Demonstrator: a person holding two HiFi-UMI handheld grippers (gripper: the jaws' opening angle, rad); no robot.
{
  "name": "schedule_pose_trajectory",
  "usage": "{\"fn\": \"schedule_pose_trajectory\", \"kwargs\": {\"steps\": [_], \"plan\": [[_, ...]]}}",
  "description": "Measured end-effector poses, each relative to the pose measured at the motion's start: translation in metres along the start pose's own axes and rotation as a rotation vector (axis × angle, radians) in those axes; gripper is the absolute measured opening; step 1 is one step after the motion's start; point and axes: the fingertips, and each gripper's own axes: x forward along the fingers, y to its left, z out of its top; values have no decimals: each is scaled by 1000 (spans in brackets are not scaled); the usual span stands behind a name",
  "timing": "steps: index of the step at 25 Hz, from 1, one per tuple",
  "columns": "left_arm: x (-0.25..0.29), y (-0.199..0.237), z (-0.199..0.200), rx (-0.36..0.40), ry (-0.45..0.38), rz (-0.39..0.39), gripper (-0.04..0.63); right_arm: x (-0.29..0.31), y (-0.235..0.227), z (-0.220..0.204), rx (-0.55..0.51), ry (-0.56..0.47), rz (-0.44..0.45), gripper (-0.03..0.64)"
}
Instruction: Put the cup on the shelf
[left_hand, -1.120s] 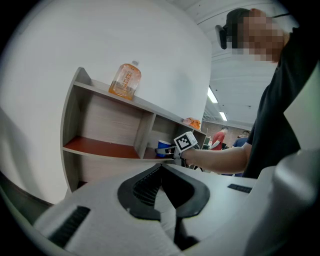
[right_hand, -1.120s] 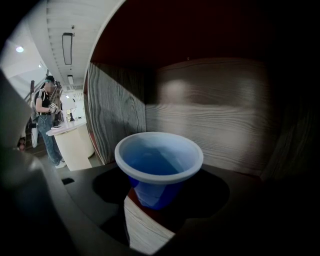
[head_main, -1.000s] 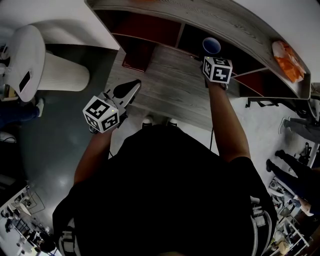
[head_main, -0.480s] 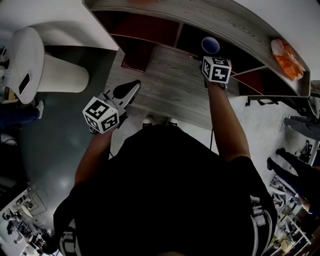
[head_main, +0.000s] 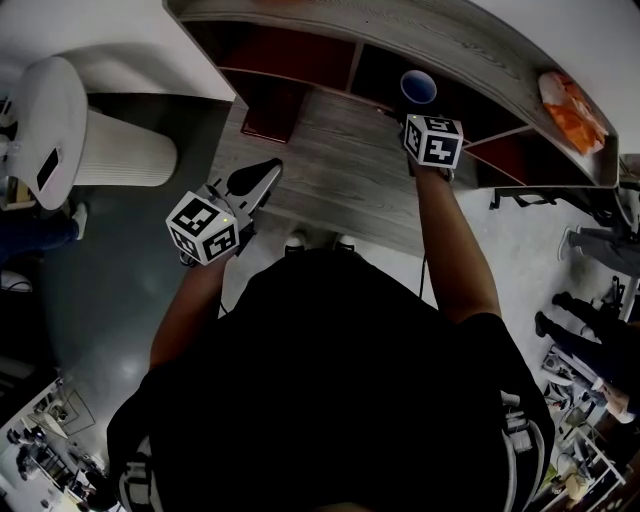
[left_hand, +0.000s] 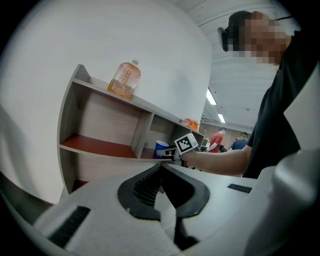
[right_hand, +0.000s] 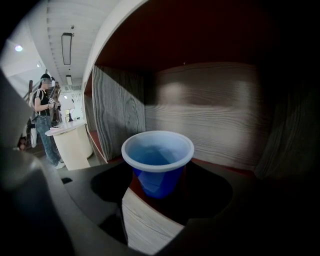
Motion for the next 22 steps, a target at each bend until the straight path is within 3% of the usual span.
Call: {"fn": "schedule_pose_trajectory", "kwargs": {"steps": [22], "plan": [[-4, -25, 3, 37, 9, -72, 18, -56, 18, -32, 18, 14, 17, 325]]}}
